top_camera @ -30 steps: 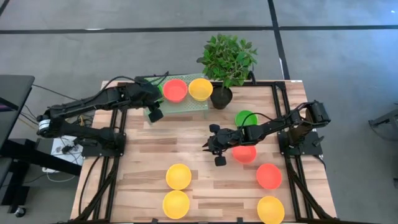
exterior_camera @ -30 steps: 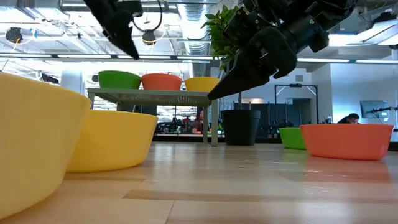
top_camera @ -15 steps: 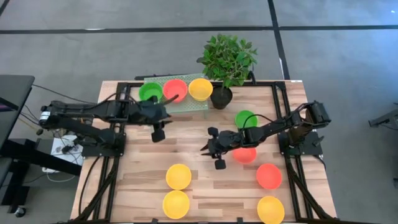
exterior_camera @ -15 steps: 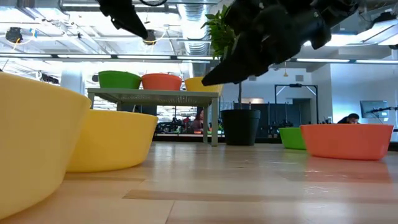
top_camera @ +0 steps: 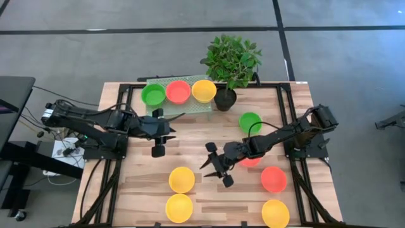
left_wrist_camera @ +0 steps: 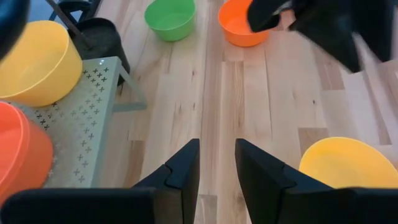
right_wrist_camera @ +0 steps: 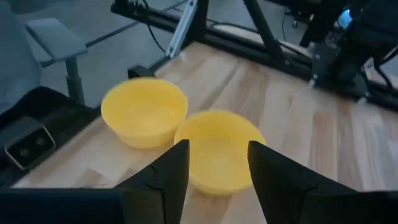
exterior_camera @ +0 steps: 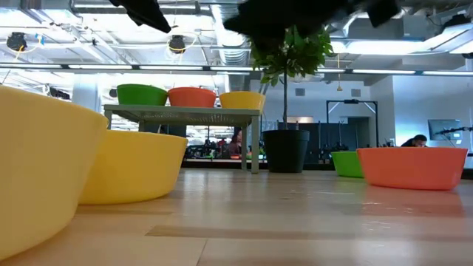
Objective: Pick & Place Mini bowls
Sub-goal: Stack the yellow bowl on the yellow bowl on the shelf
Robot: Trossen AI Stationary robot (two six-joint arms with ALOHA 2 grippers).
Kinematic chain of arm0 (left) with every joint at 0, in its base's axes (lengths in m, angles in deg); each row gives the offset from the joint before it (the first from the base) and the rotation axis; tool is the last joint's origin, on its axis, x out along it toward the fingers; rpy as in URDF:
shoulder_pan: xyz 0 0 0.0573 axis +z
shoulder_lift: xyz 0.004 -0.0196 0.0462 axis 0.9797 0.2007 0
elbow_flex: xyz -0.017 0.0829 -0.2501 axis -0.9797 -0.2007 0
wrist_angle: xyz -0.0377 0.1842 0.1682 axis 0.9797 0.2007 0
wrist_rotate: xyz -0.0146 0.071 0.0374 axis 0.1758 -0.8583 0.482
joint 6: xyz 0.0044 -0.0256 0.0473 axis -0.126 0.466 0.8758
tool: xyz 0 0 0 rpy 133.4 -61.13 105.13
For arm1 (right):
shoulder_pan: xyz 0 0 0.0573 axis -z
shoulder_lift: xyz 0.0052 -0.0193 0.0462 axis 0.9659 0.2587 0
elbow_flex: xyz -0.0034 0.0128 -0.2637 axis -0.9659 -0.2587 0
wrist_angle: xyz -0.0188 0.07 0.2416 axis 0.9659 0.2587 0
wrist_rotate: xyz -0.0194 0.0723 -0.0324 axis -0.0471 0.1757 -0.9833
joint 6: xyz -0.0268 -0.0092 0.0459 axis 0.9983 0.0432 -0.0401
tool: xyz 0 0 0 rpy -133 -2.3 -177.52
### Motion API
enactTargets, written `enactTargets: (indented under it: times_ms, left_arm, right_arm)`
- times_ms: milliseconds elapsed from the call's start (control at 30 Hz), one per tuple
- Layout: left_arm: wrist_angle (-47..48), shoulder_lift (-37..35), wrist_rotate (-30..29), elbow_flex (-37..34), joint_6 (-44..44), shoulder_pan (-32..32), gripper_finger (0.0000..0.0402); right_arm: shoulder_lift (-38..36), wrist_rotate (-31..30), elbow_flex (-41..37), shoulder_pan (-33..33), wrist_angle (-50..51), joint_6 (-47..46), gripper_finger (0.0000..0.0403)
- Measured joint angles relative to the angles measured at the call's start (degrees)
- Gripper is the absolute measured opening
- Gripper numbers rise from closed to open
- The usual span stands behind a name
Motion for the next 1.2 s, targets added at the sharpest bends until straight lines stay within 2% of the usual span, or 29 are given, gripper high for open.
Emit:
enactTargets:
  times_ms: [100,200,433,600,767,1000,1200]
  left_arm:
    - [-0.03,0.0,0.01,0.01,-0.02,0.15,0.0104]
    - [-0.13,0.0,0.0,0.01,-0.17,0.16,0.0104]
    - [-0.31,-0.02,0.03,0.01,-0.2,0.15,0.0104]
    - [-0.18,-0.02,0.02,0.01,-0.2,0.15,0.0104]
    - [-0.14,-0.02,0.01,0.01,-0.2,0.15,0.0104]
    - [-0.18,-0.02,0.04,0.05,-0.18,0.13,0.0104]
    - [-0.18,-0.02,0.04,0.05,-0.19,0.13,0.0104]
  right_arm:
    - [2.21,0.03,3.1,-0.34,1.99,0.02,0.0154]
    - [7.62,0.36,7.66,-0.36,5.43,0.77,0.015]
    - [17.67,0.57,21.91,-0.69,22.88,6.37,0.0148]
    - [21.95,4.67,28.33,-0.46,30.29,6.6,0.0143]
    - [24.33,9.29,29.74,0.01,29.76,6.57,0.0128]
    - [25.42,10.7,29.85,1.58,29.9,6.83,0.0112]
    - [25.45,10.69,29.85,2.72,30.1,12.45,0.0106]
